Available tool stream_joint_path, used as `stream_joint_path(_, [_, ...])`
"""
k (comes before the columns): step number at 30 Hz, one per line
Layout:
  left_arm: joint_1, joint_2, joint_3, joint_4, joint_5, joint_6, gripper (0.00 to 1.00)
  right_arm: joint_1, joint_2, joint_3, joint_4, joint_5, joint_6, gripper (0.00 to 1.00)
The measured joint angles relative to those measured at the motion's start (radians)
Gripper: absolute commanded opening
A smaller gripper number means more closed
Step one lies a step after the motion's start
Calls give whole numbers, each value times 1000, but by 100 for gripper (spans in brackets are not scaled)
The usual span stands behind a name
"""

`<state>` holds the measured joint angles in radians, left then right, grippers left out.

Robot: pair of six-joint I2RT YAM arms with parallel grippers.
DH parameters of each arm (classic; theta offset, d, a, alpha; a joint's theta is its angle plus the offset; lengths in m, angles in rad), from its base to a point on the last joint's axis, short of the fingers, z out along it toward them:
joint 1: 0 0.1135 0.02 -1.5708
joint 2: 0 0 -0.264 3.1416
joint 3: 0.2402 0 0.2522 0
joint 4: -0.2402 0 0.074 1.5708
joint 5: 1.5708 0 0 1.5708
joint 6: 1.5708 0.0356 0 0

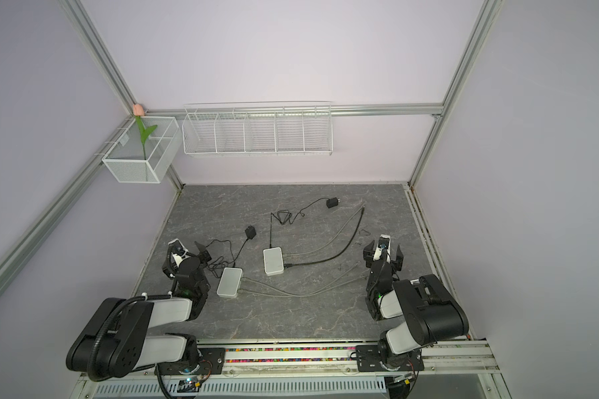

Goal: Insert the plug into the switch port

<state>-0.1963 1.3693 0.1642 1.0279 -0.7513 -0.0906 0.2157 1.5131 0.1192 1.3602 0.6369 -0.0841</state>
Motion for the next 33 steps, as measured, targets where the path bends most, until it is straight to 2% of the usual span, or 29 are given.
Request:
stream_joint_path(5, [0,120,-50,203,27,20,99,0,6,0,8,-50,-19,89])
stream_joint_path(10, [0,116,-87,291,46,23,99,0,6,0,11,-78,-30,89])
stream_joint_path(16, [0,112,-97,330,74,26,99,2,14,0,17,-124,-52,89])
stream_joint_path(24, [-45,164,-85,351,224,132,98,-5,50,7,18,-174,-66,89])
stream_joint_path(27, [-53,231,-50,348,259,167,98,-52,79,83,-63,-183,-49,89])
stream_joint_path(29, [-53,241,-42,346,269,180,99,-81,64,147,-167,-196,-28,89])
stream_joint_path(33, [-53,241,-39,350,279,192,98,-112,54,210,-259,-221,1,89])
